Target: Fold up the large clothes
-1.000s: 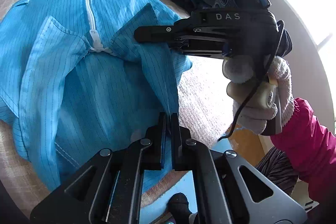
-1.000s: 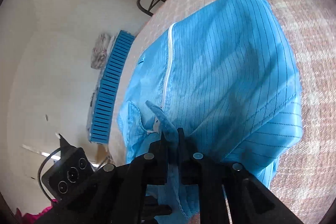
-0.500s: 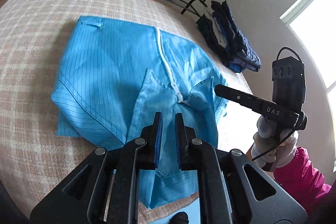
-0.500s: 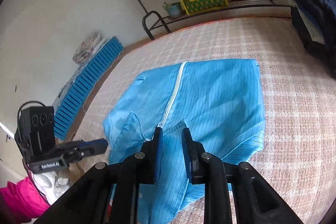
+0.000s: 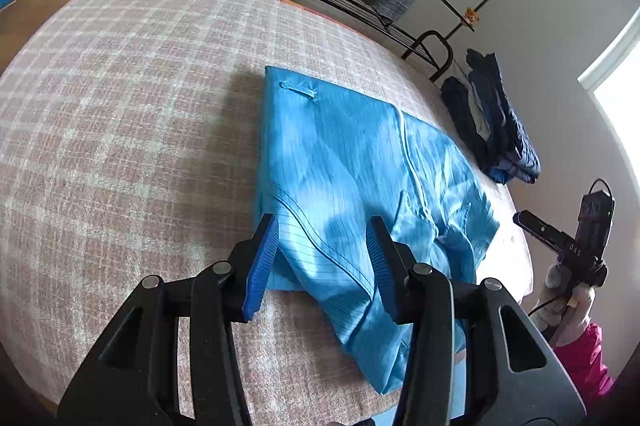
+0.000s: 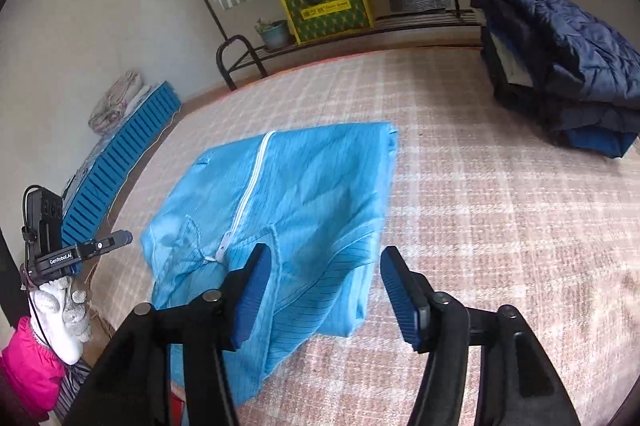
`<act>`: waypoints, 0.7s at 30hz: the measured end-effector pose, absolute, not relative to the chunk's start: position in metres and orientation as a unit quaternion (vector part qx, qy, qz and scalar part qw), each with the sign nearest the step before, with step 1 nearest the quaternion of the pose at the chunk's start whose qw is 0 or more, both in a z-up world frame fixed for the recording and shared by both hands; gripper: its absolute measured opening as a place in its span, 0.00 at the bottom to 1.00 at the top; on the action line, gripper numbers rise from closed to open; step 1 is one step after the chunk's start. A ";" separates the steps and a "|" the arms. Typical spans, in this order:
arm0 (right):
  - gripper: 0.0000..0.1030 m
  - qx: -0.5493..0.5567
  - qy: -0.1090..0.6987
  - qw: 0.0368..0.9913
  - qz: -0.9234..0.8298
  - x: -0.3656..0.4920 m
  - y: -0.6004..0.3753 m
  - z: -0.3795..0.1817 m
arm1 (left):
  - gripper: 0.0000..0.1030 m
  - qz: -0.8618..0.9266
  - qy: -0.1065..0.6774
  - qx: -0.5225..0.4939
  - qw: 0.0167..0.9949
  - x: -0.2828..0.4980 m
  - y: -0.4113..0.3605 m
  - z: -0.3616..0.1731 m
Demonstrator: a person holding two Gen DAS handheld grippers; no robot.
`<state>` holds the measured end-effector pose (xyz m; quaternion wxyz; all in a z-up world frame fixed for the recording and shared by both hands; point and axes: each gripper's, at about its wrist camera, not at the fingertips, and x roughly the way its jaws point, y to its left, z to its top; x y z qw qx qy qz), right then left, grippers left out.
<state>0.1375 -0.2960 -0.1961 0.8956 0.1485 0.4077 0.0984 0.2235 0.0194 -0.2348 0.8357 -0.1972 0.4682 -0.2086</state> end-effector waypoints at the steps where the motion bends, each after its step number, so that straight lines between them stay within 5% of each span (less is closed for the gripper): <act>1: 0.59 0.158 0.405 0.895 0.095 0.139 -0.302 -0.197 | 0.45 -0.202 0.471 -0.204 0.834 0.230 0.024 -0.237; 7: 0.51 0.203 0.448 0.866 0.092 0.169 -0.309 -0.229 | 0.45 -0.193 0.508 -0.213 0.812 0.259 0.022 -0.263; 8: 0.27 0.215 0.455 0.857 0.108 0.173 -0.308 -0.235 | 0.41 -0.199 0.515 -0.216 0.805 0.261 0.020 -0.268; 9: 0.16 0.238 0.467 0.842 0.127 0.176 -0.308 -0.242 | 0.19 -0.203 0.523 -0.218 0.799 0.263 0.020 -0.272; 11: 0.02 0.284 0.474 0.821 0.141 0.172 -0.310 -0.252 | 0.11 -0.201 0.526 -0.207 0.800 0.262 0.019 -0.275; 18: 0.03 0.180 0.517 0.826 0.132 0.169 -0.287 -0.267 | 0.10 -0.200 0.535 -0.154 0.807 0.257 0.013 -0.279; 21: 0.23 0.105 0.505 0.848 0.121 0.162 -0.283 -0.239 | 0.16 -0.191 0.515 -0.138 0.824 0.253 0.016 -0.261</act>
